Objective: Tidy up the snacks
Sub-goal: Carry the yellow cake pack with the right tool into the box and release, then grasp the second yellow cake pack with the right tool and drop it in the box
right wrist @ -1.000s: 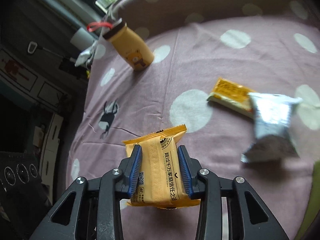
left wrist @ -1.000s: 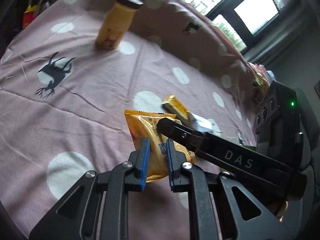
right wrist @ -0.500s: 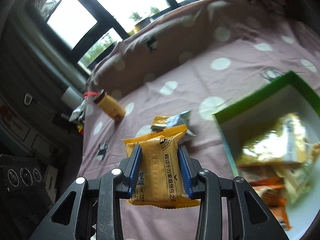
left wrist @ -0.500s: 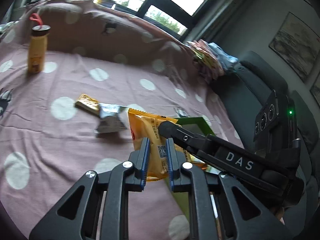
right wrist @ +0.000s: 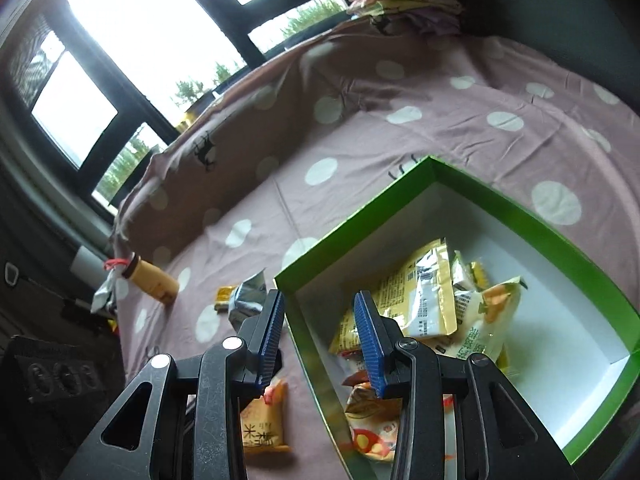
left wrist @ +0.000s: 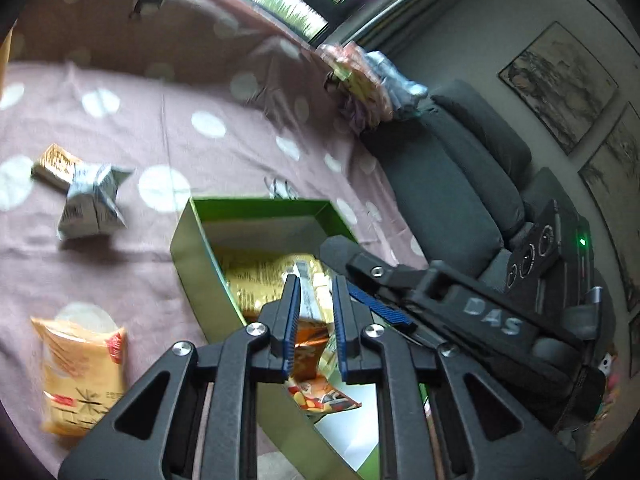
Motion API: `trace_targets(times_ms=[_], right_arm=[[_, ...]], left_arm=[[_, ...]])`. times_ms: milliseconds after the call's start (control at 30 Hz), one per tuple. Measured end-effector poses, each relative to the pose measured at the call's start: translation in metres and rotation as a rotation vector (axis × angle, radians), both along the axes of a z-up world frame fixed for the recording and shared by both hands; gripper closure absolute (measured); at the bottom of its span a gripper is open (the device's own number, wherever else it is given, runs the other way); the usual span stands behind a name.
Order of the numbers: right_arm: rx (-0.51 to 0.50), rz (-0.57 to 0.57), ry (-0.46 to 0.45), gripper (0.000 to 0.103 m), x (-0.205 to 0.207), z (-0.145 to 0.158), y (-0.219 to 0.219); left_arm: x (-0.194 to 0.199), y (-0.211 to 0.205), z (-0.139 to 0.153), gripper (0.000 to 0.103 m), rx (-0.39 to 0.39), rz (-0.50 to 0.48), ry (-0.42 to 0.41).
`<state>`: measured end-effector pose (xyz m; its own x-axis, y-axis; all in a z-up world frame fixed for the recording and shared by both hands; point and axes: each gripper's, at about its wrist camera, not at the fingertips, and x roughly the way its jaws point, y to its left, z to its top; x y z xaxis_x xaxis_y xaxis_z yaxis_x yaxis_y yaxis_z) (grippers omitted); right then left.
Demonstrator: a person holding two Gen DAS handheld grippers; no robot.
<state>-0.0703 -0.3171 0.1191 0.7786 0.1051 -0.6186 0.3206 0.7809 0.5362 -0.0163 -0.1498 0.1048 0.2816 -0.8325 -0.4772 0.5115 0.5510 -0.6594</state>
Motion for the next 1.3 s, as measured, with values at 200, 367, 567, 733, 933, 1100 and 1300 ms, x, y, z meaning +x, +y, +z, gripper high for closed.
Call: trace_targets(times_ms=[200,367,567,733,933,1100,1300], right_arm=[[-0.023,0.12,0.042,0.063,0.011,-0.003,0.016],[0.09,0.317,0.061,0.042,0.031,-0.016,0.048],[0.117,0.401,0.221,0.037,0.055,-0.051,0.095],[0.066,0.385,0.356,0.037,0.072,-0.085,0.115],[0.045,0.386,0.367,0.041,0.075,-0.095,0.123],[-0.004,0.33,0.211,0.043,0.053,-0.049,0.106],[-0.088,0.206,0.038,0.043,0.014,0.002,0.071]], left_arm=[[0.005,0.047,0.009,0.074,0.254,0.204,-0.026],[0.012,0.091,-0.014,0.049,0.408,0.264,0.054],[0.015,0.103,-0.061,0.049,0.483,0.178,0.2],[0.014,0.096,-0.068,0.053,0.444,0.145,0.2],[0.005,0.079,-0.057,0.068,0.505,0.152,0.058],[-0.011,0.065,-0.017,0.07,0.438,0.175,-0.108],[-0.034,0.031,0.02,0.071,0.324,0.129,-0.273]])
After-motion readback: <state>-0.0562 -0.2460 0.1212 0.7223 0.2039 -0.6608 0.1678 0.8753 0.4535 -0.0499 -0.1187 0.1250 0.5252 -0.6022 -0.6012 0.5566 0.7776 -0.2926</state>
